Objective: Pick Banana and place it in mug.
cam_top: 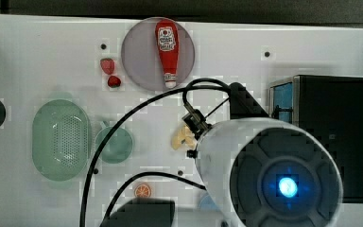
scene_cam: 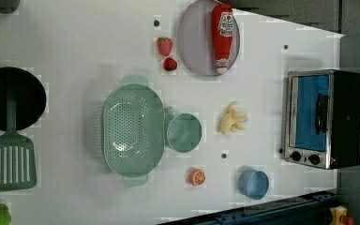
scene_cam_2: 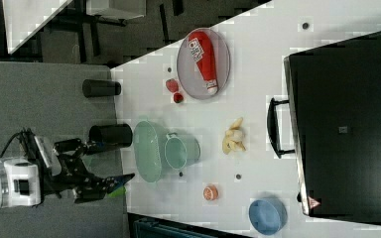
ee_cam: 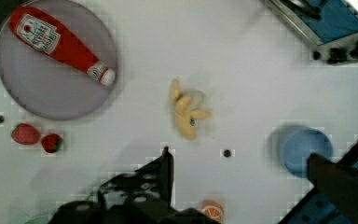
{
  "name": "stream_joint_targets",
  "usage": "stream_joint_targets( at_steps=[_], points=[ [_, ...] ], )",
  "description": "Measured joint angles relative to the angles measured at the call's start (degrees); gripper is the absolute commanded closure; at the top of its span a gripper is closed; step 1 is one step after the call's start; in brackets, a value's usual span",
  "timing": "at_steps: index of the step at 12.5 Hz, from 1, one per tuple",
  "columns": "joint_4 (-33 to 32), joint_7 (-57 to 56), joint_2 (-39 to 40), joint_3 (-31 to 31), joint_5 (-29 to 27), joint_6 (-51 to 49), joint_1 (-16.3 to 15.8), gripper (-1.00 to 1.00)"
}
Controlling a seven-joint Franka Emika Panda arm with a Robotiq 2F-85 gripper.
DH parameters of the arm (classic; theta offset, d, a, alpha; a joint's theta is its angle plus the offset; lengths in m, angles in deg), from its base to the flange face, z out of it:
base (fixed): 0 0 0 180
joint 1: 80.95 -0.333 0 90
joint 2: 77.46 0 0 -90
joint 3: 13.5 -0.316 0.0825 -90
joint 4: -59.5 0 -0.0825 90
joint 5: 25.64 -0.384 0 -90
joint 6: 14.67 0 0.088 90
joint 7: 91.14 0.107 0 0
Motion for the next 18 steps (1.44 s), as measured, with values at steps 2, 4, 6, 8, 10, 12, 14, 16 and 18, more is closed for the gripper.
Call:
stream_joint_targets(
  at_steps=[2, 4, 6, 8, 10, 12, 14, 16, 18],
  points=[
    [-3.0, -0.1, 2.5, -0.9, 1.7, 6.5, -0.2, -1.0],
    [-7.8, -1.1, 6.1, -0.1, -1.2, 14.7, -1.7, -1.0],
    [-15.3, -2.1, 9.2, -0.8, 0.7, 23.3, -1.7, -1.0],
    [-20.0, -2.6, 14.4, -1.5, 0.9, 31.1, -1.5, -1.0],
    [-23.1, -3.3, 20.2, -1.1, 0.0, 38.7, -1.6, -1.0],
    [-25.1, -6.8, 26.6, -0.8, 0.0, 45.9, -1.5, -1.0],
    [-25.2, -10.9, 32.9, -0.3, -0.1, 51.4, -1.2, -1.0],
    [-25.3, -12.3, 35.6, -0.6, 0.7, 53.2, -1.2, -1.0],
    [-25.9, -13.2, 37.2, -1.5, 1.1, 57.1, -1.5, -0.7]
  ],
)
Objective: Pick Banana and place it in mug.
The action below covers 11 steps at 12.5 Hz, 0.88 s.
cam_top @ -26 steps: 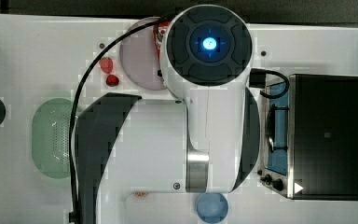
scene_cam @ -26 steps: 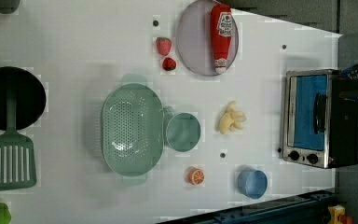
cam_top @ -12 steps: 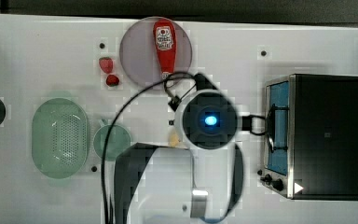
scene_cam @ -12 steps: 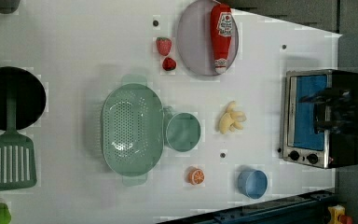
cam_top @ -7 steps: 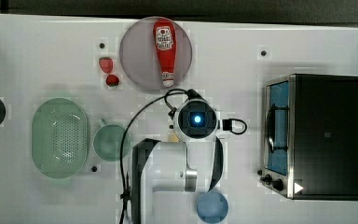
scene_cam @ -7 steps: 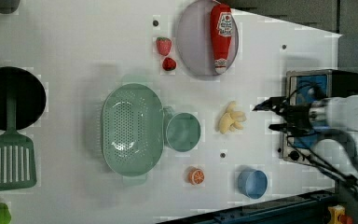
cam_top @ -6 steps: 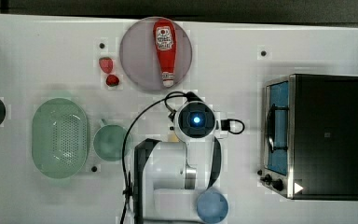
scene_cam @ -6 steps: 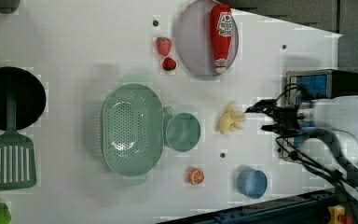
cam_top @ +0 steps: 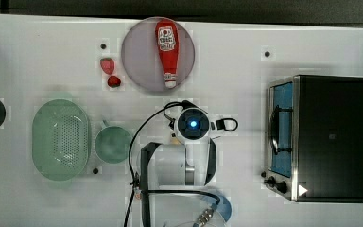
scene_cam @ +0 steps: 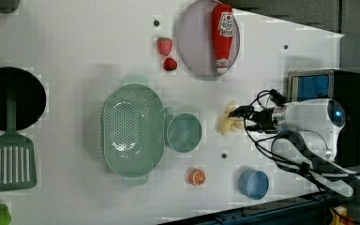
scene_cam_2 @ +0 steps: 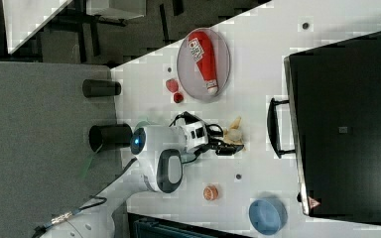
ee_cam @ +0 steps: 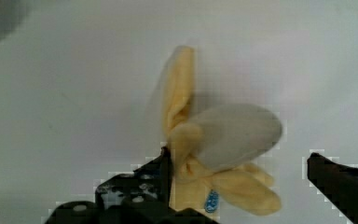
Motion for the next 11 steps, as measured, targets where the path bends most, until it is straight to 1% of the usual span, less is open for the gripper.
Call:
stream_joint_targets(
  at_steps=[2, 4, 5, 7, 9, 10, 11],
  points=[
    [-1.0, -0.2, 0.5, -0.5, -1.7, 4.0, 0.0, -0.19],
    [-0.4, -0.7, 1.6, -1.1, -1.2, 4.7, 0.1, 0.26],
    [-0.3, -0.8, 1.7, -1.0, -0.2, 5.2, 0.1, 0.43],
    [-0.6, -0.9, 1.2, -1.2, -0.2, 5.3, 0.5, 0.43],
    [-1.1, -1.4, 0.3, -0.4, -0.9, 5.5, -0.1, 0.43],
    [-1.7, -1.4, -1.0, 0.5, -1.6, 3.8, -0.7, 0.43],
    [-2.5, -1.4, -4.4, 1.2, -1.6, -2.1, -0.7, 0.43]
  ],
)
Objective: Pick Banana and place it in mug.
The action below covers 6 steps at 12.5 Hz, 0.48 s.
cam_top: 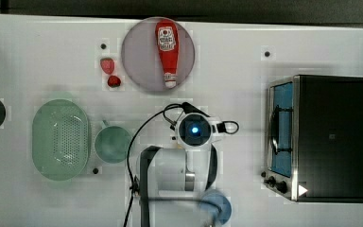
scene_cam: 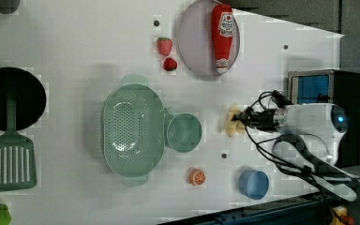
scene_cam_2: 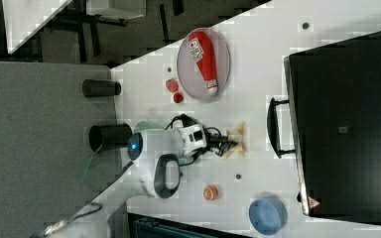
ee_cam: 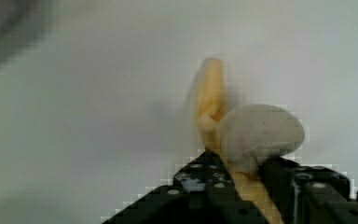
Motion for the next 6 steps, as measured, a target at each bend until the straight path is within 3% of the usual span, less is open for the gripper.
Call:
stream_joint_targets(
  at_steps=[2, 6],
  points=[
    [-1.7, 0.0, -10.3, 0.1, 0.1, -9.7, 1.1, 0.43],
    [7.6, -0.1, -30.2, -0.9, -0.1, -26.2, 2.1, 0.43]
  ],
)
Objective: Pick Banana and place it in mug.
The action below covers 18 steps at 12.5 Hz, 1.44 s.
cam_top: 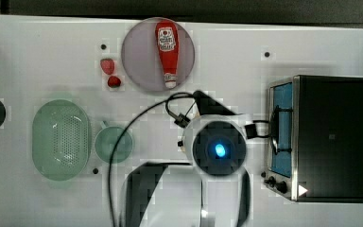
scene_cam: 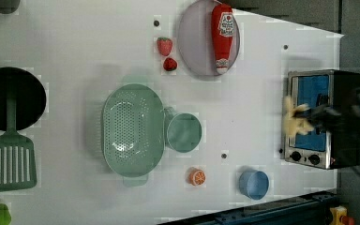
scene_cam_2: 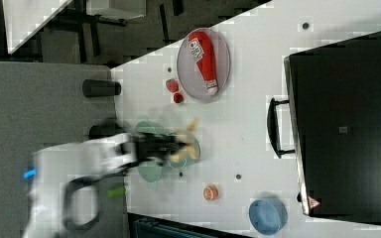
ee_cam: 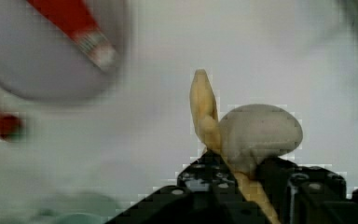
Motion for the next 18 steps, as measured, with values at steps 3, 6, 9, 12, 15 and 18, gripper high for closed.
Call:
stream_joint_targets(
  at_steps=[3, 6, 9, 12, 15, 18],
  points=[
    [1.9, 0.8, -7.0, -2.0, -0.7, -2.0, -0.6, 0.43],
    [1.6, 5.7, -6.9, -7.8, -0.7, -5.2, -0.9, 0.43],
    [0.9, 17.3, -2.6, -16.1, -0.1, -5.6, -2.4, 0.43],
    [-0.2, 30.3, 2.5, -25.6, -1.0, -3.9, -4.8, 0.43],
    [-1.2, 35.5, 9.0, -28.0, -2.1, 1.8, -9.1, 0.43],
    [-1.8, 38.9, 15.6, -28.3, -1.7, 12.0, -8.9, 0.43]
  ],
)
